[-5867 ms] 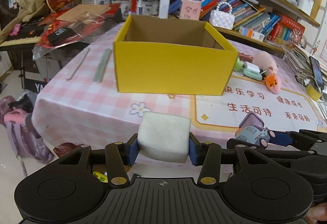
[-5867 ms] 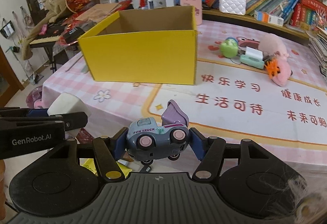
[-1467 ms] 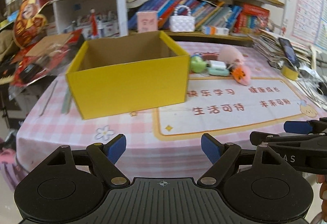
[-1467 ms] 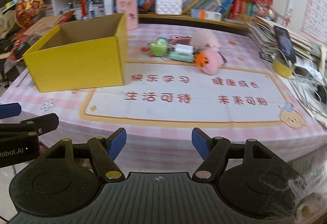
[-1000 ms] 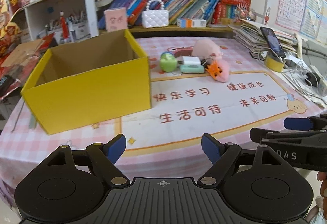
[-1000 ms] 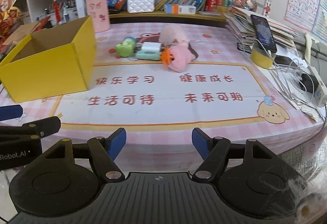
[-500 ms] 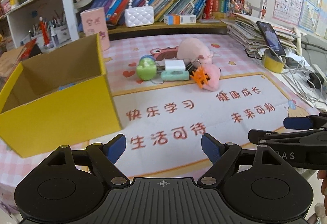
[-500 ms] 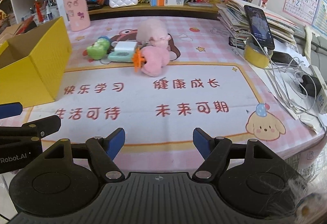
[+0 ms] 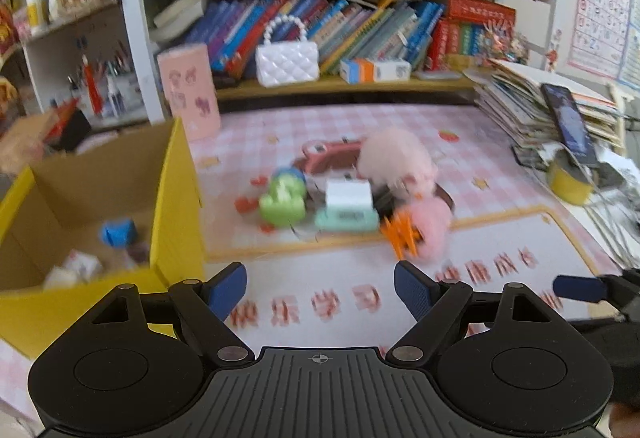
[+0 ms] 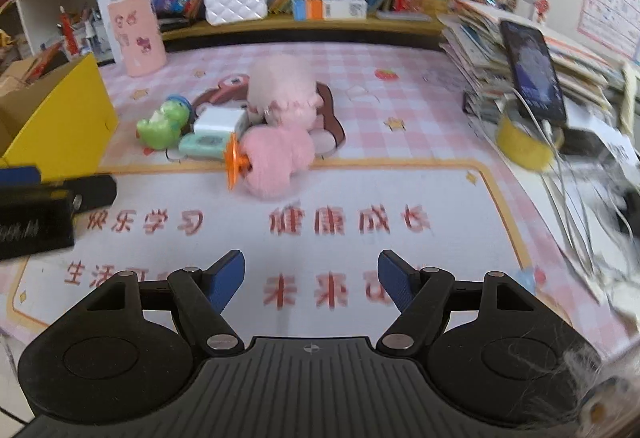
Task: Organize objects
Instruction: 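Move both tools toward the pink pig plush and green toy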
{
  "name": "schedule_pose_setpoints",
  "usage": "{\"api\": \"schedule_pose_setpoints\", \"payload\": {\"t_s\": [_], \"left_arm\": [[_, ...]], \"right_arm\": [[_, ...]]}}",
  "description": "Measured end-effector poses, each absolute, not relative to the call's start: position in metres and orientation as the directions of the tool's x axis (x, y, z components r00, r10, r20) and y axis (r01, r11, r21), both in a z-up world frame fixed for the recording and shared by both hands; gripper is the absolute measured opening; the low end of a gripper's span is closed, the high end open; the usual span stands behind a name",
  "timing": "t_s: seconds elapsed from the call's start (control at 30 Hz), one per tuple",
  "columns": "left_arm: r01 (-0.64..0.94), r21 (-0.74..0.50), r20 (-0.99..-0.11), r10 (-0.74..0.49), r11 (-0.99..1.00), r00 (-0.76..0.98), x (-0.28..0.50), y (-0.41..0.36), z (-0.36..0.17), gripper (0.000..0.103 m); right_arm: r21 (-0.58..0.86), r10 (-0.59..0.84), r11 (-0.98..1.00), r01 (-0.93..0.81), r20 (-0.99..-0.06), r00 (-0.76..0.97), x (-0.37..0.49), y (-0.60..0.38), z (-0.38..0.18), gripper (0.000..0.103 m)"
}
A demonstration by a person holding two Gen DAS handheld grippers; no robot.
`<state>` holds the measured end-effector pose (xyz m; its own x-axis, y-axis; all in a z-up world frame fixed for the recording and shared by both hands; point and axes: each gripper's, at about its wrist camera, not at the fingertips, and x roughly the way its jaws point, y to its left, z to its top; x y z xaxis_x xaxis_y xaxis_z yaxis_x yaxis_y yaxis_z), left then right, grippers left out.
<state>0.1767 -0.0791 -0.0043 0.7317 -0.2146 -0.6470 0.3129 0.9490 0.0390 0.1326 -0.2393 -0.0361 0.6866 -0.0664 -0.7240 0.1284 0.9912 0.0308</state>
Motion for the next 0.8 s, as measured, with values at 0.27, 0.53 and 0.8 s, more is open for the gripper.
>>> {"api": "schedule_pose_setpoints", "payload": {"t_s": [0.27,0.53,0.8], "left_arm": [[0.239,0.044,-0.643,-0.156,0.97,0.75,0.224,-0.095,0.003,0.083],[0.18,0.064,-0.657,-0.095,0.982,0.748,0.255,-0.105,0.001,0.083],[0.146,0.08,-0.685,-0.051,0.986,0.726,0.275,-0.111,-0.006,0.083]], "right_arm": [[0.019,0.015,1.0,-0.003,-0.671,0.741,0.172,-0.246,-0.044,0.072],[0.082,0.125,0.992,-0.094,-0.672,0.73,0.224,-0.248,-0.059,0.082],[0.111,0.162,0.987,-0.119,-0.694,0.701,0.264,-0.251,-0.077,0.082]]}}
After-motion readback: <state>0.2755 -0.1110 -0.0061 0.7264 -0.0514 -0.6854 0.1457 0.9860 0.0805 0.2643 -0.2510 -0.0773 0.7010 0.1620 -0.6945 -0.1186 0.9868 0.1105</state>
